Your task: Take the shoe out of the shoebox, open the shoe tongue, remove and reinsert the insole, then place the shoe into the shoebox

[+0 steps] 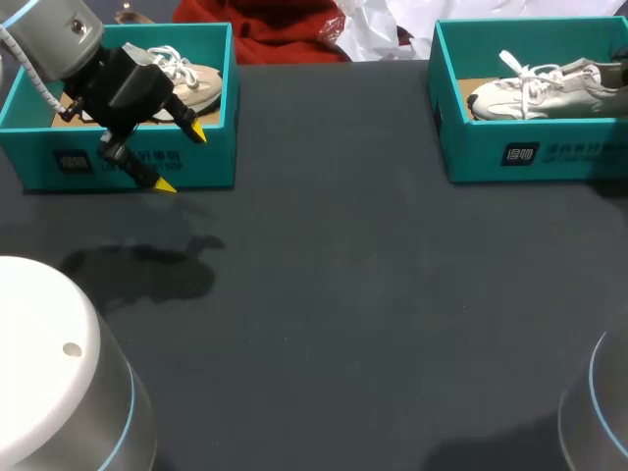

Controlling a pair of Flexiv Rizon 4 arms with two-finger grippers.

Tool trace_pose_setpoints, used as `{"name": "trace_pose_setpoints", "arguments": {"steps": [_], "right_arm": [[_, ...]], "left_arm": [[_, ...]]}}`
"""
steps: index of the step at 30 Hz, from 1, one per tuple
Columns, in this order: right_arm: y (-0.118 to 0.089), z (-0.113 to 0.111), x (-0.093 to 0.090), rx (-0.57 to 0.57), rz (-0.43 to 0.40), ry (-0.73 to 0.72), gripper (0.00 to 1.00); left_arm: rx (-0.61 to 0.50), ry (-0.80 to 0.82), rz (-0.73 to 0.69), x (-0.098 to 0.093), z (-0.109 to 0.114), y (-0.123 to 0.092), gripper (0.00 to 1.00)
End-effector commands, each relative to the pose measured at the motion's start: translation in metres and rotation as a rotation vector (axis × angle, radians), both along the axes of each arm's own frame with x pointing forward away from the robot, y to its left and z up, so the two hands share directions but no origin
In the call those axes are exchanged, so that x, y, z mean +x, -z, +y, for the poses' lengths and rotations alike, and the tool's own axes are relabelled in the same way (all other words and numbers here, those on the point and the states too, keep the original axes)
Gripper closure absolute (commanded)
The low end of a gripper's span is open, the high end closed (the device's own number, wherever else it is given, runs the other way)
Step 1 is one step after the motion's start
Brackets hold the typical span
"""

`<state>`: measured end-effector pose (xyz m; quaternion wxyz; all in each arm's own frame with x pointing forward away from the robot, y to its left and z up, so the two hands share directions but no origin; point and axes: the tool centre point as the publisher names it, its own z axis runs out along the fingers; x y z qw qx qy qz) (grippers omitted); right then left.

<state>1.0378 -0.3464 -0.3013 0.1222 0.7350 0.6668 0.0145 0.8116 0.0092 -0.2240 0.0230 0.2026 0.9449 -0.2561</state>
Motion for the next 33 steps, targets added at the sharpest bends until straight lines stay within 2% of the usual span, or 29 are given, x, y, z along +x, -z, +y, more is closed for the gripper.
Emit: {"name": "trace_pose_setpoints", "arguments": {"steps": [1,13,33], "right_arm": [[0.006,-0.001,-0.002,0.005,-0.007,-0.001,1.0],[0.025,-0.002,-0.014,-0.004,-0.018,0.039,1.0],[0.054,0.008,-0.015,-0.004,0.023,0.046,1.0]], "left_arm": [[0.001,0.001,0.001,0.001,0.0,0.001,0.0],[0.001,0.001,0.001,0.001,0.0,0.001,0.0],[0.001,0.001,0.001,0.001,0.0,0.001,0.0]]}}
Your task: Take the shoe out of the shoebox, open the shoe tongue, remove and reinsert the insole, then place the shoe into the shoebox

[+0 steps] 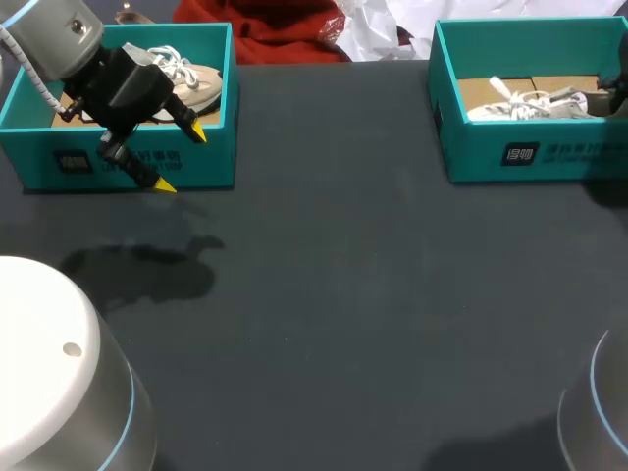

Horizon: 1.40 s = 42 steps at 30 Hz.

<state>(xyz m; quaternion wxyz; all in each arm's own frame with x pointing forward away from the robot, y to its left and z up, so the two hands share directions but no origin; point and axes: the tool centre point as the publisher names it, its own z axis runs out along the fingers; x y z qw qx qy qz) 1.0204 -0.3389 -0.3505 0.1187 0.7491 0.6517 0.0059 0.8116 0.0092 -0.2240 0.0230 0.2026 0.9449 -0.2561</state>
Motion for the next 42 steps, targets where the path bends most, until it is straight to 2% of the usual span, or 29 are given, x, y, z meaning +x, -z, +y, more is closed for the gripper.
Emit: {"name": "trace_pose_setpoints", "arguments": {"steps": [1,20,23,26,42], "right_arm": [[0.006,0.0,0.003,0.001,0.009,0.004,1.0],[0.02,0.002,0.006,0.023,0.03,0.012,1.0],[0.024,0.002,0.007,0.029,0.039,0.01,0.96],[0.024,0.001,0.006,0.037,0.042,0.01,0.8],[0.015,0.001,0.002,0.044,0.024,0.003,0.62]], "left_arm": [[0.001,0.001,0.001,0.001,0.0,0.001,0.0],[0.001,0.001,0.001,0.001,0.0,0.001,0.0],[0.001,0.001,0.001,0.001,0.0,0.001,0.0],[0.001,0.001,0.001,0.001,0.0,0.001,0.0],[0.001,0.001,0.001,0.001,0.0,0.001,0.0]]}}
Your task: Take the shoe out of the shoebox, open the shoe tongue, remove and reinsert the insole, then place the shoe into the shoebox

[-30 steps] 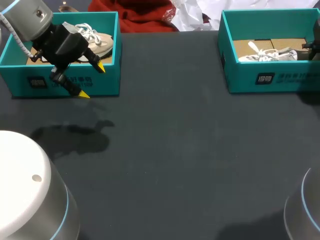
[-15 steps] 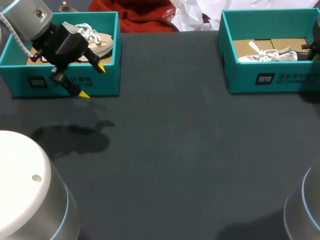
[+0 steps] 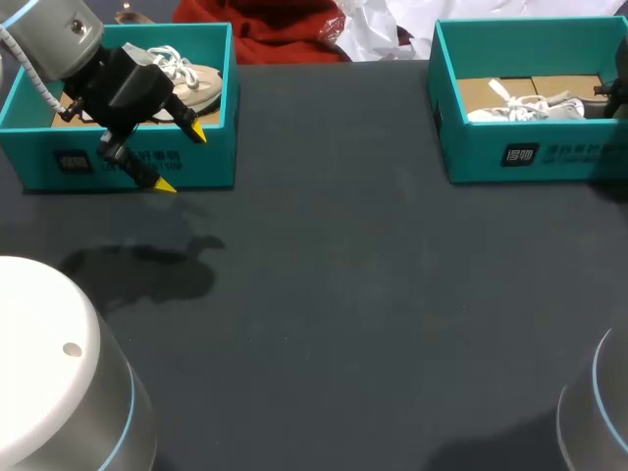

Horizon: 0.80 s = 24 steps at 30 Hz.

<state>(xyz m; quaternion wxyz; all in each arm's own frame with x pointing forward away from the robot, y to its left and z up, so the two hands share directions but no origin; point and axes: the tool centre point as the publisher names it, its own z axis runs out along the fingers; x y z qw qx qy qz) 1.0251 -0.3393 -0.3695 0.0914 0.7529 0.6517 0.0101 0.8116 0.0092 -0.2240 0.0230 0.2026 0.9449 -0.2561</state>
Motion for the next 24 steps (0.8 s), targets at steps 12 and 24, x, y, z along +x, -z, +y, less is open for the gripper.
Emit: {"name": "trace_pose_setpoints", "arguments": {"steps": [12,24], "right_arm": [[-0.011,0.006,-0.002,-0.002,-0.01,-0.014,0.44],[-0.021,0.015,-0.003,-0.007,-0.01,-0.028,0.08]], "left_arm": [[0.001,0.001,0.001,0.001,0.0,0.001,0.0],[0.001,0.001,0.001,0.001,0.0,0.001,0.0]]}}
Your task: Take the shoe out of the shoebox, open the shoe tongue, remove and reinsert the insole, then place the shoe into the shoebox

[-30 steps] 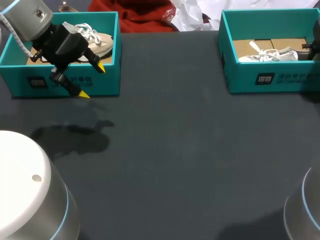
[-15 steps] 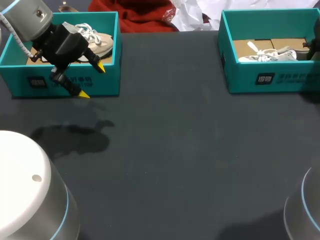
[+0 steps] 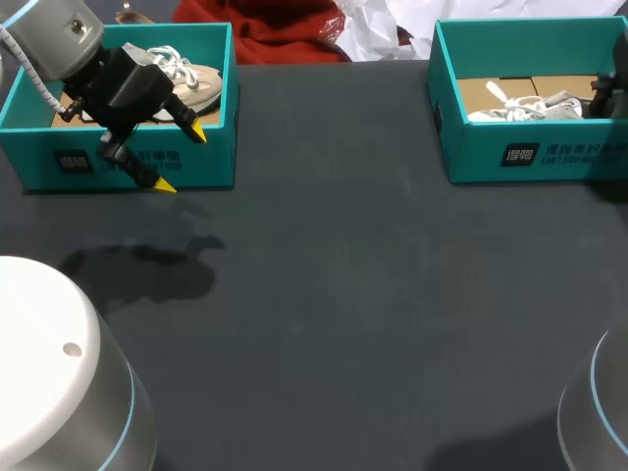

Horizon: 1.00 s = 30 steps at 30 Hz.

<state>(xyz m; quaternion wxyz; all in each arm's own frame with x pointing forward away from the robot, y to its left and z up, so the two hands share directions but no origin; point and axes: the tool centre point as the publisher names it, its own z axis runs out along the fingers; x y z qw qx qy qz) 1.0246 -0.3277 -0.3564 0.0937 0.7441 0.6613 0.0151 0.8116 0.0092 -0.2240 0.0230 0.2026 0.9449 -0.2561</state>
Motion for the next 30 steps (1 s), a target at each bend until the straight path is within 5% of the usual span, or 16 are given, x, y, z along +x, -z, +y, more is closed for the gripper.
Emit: {"name": "trace_pose_setpoints", "arguments": {"steps": [1,19,30], "right_arm": [[-0.011,0.004,-0.003,-0.012,-0.002,-0.001,0.04],[-0.106,0.03,-0.022,0.011,-0.061,0.031,0.0],[-0.152,0.062,-0.057,0.032,-0.058,0.014,0.0]], "left_arm": [[0.001,0.001,0.001,0.001,0.0,0.001,0.0],[0.001,0.001,0.001,0.001,0.0,0.001,0.0],[0.001,0.001,0.001,0.001,0.0,0.001,0.0]]}}
